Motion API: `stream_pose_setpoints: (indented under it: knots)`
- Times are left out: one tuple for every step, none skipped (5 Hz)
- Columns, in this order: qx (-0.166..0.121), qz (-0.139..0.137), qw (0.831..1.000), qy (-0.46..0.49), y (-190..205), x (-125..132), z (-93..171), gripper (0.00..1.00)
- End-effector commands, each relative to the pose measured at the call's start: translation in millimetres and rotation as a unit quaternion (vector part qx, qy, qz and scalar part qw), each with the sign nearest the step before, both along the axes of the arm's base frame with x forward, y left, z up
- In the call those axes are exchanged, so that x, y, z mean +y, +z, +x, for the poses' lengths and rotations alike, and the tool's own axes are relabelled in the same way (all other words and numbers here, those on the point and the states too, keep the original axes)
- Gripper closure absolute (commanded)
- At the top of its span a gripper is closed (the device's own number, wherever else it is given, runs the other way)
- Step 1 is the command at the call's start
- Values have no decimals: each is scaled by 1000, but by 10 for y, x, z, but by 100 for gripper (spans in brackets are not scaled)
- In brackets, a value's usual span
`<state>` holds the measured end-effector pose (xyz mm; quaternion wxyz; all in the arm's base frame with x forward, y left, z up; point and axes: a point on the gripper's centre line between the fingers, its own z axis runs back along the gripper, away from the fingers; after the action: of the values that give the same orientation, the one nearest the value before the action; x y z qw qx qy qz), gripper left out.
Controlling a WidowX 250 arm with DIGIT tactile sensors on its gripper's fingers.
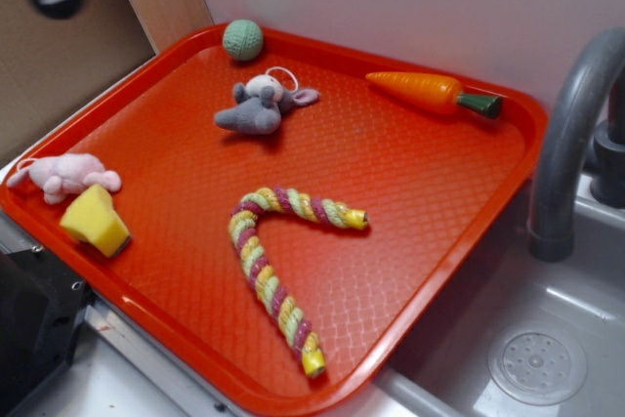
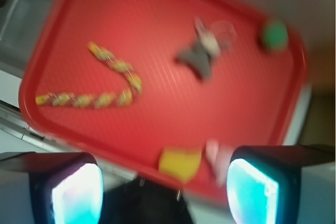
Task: Grab the multicolored rope.
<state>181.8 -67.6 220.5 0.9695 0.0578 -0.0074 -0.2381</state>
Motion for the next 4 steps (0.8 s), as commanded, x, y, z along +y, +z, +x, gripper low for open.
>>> stream_pose_setpoints:
  knots:
    - [2, 25, 968, -250, -329, -773, -59, 0]
    - [49, 41, 927, -371, -712, -999, -286, 0]
    - [80, 43, 870, -484, -1027, -954, -475, 0]
    - [108, 69, 799, -587, -1344, -870, -406, 0]
